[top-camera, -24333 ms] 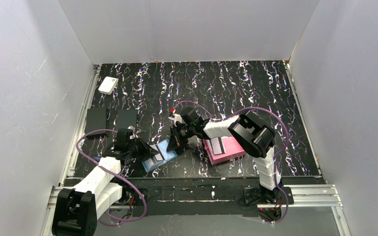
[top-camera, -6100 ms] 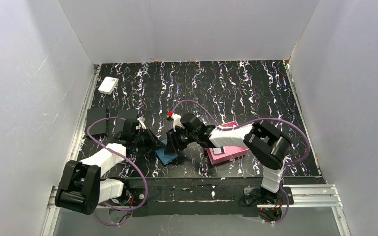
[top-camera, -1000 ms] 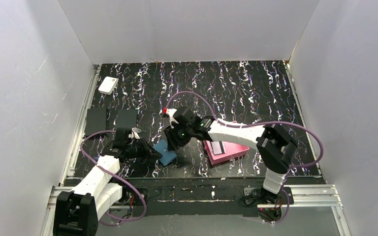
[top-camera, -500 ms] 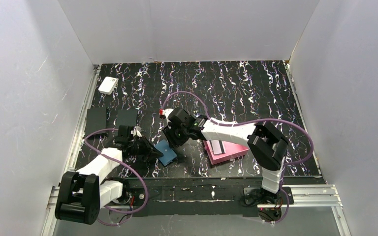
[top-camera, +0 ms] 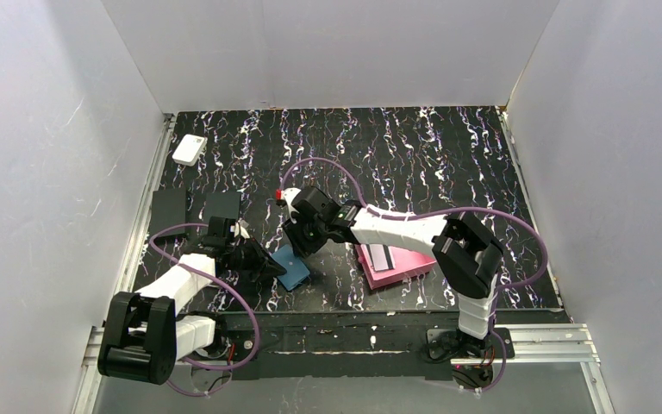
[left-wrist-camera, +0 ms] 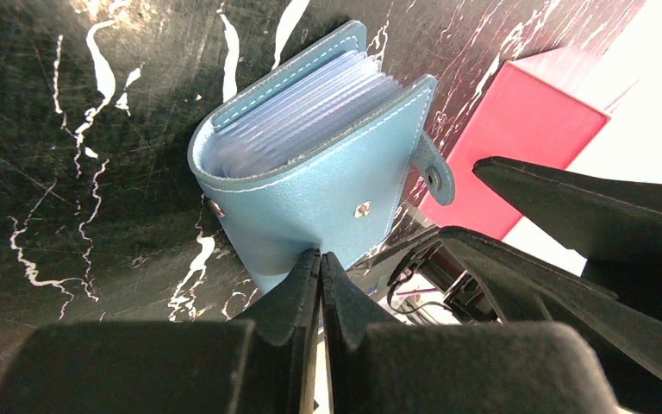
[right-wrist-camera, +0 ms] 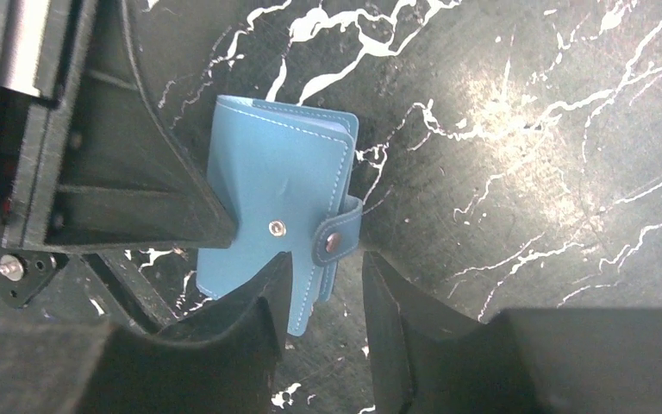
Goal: Put the credit cards into the card holder
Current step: Close the card holder at the center of the board.
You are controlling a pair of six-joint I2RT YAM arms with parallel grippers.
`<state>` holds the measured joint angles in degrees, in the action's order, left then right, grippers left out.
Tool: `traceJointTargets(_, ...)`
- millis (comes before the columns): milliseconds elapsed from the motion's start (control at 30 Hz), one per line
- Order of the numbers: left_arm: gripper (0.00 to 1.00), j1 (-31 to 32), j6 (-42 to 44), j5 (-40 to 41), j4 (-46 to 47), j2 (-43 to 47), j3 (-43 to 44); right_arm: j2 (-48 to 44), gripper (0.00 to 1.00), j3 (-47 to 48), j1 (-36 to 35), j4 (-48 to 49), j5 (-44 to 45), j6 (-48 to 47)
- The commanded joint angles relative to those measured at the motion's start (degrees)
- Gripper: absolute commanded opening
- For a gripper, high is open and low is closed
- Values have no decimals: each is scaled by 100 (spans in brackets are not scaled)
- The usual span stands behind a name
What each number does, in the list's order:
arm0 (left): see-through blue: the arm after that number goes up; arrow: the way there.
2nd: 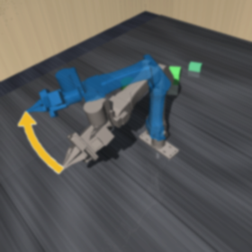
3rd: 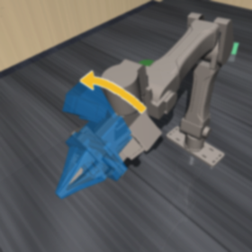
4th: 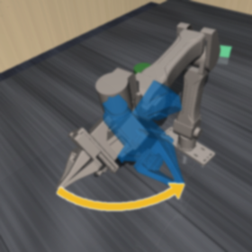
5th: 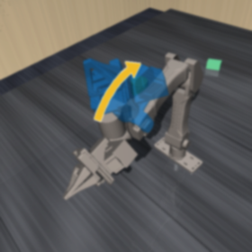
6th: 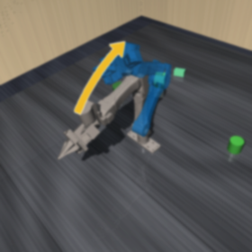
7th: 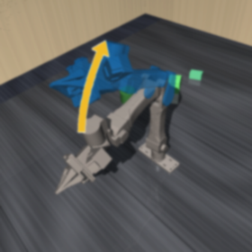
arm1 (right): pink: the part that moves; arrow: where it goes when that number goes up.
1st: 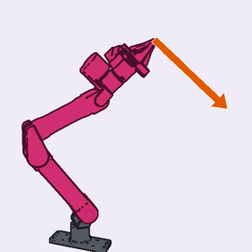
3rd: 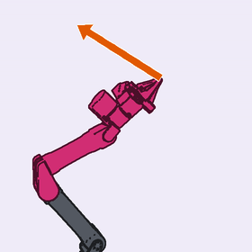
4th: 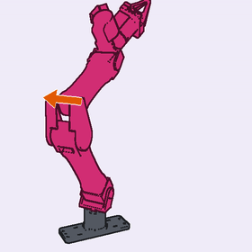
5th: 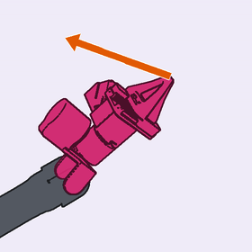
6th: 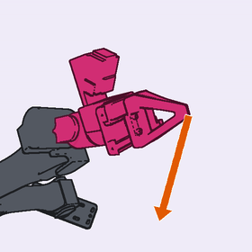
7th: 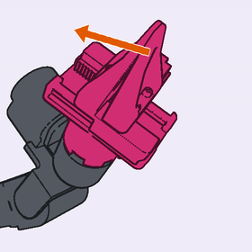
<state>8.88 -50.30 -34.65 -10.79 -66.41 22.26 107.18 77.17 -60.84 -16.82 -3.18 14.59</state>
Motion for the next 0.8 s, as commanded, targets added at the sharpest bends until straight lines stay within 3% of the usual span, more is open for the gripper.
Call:
traceJointTargets(0,2,-8,188,438,-240,-112,-2,118,46,340,-28,140,-180,-80)
traceJointTargets(300,1,-10,191,428,-240,-84,-1,325,33,476,-42,-4,-133,-79)
traceJointTargets(600,1,-10,187,442,-222,-51,-29,208,2,399,-42,16,-47,-46)
traceJointTargets(767,1,-10,185,453,-213,-71,-29,12,1,220,-36,190,-313,74)
